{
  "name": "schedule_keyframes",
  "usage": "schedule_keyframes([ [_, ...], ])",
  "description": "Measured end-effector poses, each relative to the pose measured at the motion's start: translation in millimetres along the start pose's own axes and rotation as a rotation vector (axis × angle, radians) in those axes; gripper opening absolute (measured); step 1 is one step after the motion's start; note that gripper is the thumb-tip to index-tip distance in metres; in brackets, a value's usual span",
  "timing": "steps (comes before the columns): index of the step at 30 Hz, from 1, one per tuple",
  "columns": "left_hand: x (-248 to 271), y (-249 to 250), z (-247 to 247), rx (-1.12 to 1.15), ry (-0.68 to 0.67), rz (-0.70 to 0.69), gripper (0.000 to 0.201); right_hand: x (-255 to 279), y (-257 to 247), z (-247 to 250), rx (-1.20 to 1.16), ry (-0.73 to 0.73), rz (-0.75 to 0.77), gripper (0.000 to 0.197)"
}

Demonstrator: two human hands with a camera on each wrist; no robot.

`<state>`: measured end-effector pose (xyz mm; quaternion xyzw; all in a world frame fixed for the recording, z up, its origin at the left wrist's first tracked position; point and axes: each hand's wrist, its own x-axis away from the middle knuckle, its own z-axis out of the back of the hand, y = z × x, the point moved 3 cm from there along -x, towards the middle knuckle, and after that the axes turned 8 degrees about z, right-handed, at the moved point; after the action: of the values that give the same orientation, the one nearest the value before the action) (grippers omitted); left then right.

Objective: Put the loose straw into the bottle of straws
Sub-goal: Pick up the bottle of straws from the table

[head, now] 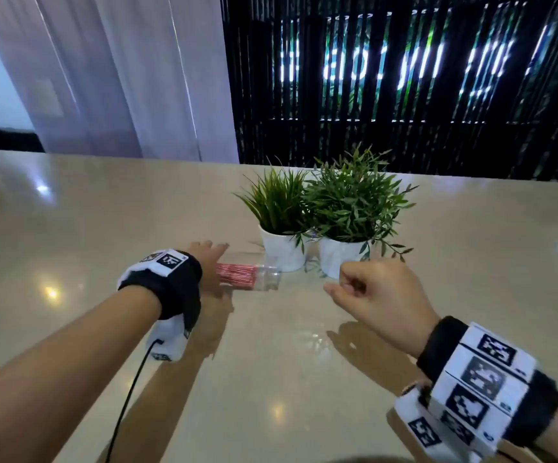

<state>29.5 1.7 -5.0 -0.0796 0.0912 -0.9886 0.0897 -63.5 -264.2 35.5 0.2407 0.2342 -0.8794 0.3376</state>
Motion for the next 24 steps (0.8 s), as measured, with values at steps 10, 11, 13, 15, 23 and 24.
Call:
schedule_keyframes([
  [10, -23, 5, -5, 0.096, -0.069, -0.072, 0.117, 0, 1, -18, -0.082, -0.095, 0.011, 0.038],
  [11, -25, 6, -6, 0.111, -0.092, -0.073, 0.113, 1, 3, -19, -0.081, -0.102, 0.015, 0.038],
  [13, -29, 8, -7, 0.136, -0.103, -0.083, 0.098, 3, 7, -21, -0.079, -0.107, 0.02, 0.039],
  [15, -33, 8, -7, 0.122, -0.048, -0.091, 0.085, 4, 10, -23, -0.076, -0.106, 0.015, 0.039],
  [23, -22, 16, -11, 0.056, 0.017, -0.096, 0.079, 7, 20, -20, -0.088, -0.096, -0.018, 0.039],
  [24, -20, 15, -12, 0.122, -0.008, -0.091, 0.078, 7, 21, -18, -0.087, -0.089, -0.025, 0.039],
])
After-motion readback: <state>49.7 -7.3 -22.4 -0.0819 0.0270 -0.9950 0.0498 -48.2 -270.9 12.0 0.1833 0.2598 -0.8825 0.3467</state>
